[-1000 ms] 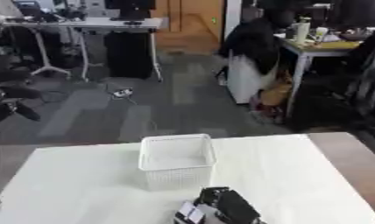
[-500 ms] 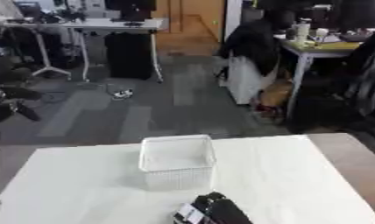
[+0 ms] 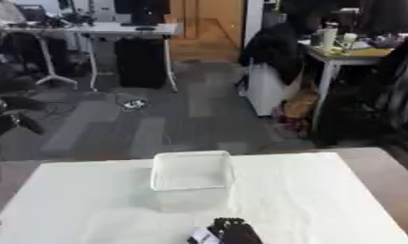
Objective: Pick up objects on the table and place them in the box.
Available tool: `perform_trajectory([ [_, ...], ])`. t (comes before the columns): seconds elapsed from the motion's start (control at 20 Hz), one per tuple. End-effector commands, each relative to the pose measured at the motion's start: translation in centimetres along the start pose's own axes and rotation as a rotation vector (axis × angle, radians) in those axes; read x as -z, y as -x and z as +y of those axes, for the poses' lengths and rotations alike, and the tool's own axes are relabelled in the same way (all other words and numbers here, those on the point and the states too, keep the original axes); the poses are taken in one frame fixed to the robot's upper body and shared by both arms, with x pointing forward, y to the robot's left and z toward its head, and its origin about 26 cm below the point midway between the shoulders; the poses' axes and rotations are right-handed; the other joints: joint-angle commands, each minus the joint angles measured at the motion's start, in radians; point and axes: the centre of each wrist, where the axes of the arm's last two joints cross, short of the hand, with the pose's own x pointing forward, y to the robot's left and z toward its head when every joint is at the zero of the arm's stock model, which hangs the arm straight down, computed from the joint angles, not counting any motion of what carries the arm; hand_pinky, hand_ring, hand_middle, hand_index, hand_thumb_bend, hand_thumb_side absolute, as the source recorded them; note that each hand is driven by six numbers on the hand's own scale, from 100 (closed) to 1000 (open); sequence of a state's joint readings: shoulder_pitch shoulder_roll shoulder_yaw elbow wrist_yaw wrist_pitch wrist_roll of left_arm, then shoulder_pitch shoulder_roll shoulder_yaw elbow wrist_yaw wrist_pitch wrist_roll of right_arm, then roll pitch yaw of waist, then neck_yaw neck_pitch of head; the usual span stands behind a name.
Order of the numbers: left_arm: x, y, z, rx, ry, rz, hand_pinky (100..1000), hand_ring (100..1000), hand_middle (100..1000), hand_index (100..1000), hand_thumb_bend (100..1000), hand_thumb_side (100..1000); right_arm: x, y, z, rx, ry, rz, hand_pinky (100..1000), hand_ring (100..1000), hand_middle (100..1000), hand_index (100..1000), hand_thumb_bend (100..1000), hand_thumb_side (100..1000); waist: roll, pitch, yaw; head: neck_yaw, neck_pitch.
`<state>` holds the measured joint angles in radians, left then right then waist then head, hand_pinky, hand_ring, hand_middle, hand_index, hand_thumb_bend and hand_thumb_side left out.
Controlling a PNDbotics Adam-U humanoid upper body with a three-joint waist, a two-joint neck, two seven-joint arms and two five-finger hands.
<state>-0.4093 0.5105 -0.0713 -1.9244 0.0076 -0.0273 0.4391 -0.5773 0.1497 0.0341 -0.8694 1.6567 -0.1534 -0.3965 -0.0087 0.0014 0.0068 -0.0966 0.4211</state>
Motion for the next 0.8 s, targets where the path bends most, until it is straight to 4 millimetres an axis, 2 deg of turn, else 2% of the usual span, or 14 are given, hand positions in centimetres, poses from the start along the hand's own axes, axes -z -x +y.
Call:
perform_trajectory([
  [0.05, 0.6, -0.8, 0.1, -0.002, 0.002, -0.038, 381, 605, 682, 872, 249, 1000, 0.3, -0.7, -0.3, 0.018, 0.057, 0.003, 103, 233, 267, 462, 708, 1000, 0.005, -0.007, 0.003, -0.006, -0.016],
  [0.1, 0.6, -0.8, 0.1, -0.002, 0.002, -0.038, 381, 605, 682, 871, 250, 1000, 0.3, -0.6, -0.3, 0.029, 0.074, 0.003, 100, 135, 175, 375, 714, 1000, 0.005, -0.007, 0.004, -0.006, -0.017],
  [0.15, 0.6, -0.8, 0.1, -0.003, 0.002, -0.038, 381, 605, 682, 871, 250, 1000, 0.4, -0.6, -0.4, 0.043, 0.093, 0.003, 100, 135, 175, 375, 714, 1000, 0.005, -0.007, 0.004, -0.005, -0.018],
  [0.2, 0.7, -0.8, 0.1, -0.003, 0.002, -0.038, 381, 606, 682, 871, 249, 1000, 0.4, -0.5, -0.4, 0.058, 0.11, -0.001, 100, 100, 120, 312, 682, 912, 0.005, -0.007, 0.004, -0.004, -0.018],
  [0.25, 0.7, -0.8, 0.1, -0.003, 0.002, -0.039, 381, 606, 682, 871, 249, 1000, 0.4, -0.5, -0.5, 0.075, 0.128, -0.007, 100, 100, 125, 317, 688, 922, 0.006, -0.008, 0.004, -0.004, -0.019],
  [0.3, 0.7, -0.8, 0.1, -0.004, 0.002, -0.039, 381, 606, 682, 871, 249, 1000, 0.4, -0.4, -0.6, 0.089, 0.14, -0.014, 100, 100, 100, 299, 664, 814, 0.006, -0.008, 0.004, -0.004, -0.02],
  [0.4, 0.7, -0.8, 0.1, -0.004, 0.003, -0.039, 381, 605, 682, 871, 249, 1000, 0.5, -0.2, -0.7, 0.117, 0.159, -0.031, 100, 100, 100, 303, 626, 776, 0.006, -0.008, 0.005, -0.005, -0.022],
  [0.5, 0.7, -0.8, 0.0, -0.005, 0.003, -0.039, 381, 605, 682, 871, 249, 1000, 0.6, -0.1, -0.8, 0.147, 0.176, -0.049, 100, 100, 100, 304, 590, 764, 0.006, -0.008, 0.005, -0.005, -0.023],
  [0.8, 0.7, -0.9, 0.0, -0.007, 0.005, -0.04, 382, 606, 683, 871, 248, 1000, 0.9, 0.2, -1.5, 0.225, 0.221, -0.061, 100, 100, 100, 303, 584, 725, 0.005, -0.008, 0.007, -0.004, -0.023],
])
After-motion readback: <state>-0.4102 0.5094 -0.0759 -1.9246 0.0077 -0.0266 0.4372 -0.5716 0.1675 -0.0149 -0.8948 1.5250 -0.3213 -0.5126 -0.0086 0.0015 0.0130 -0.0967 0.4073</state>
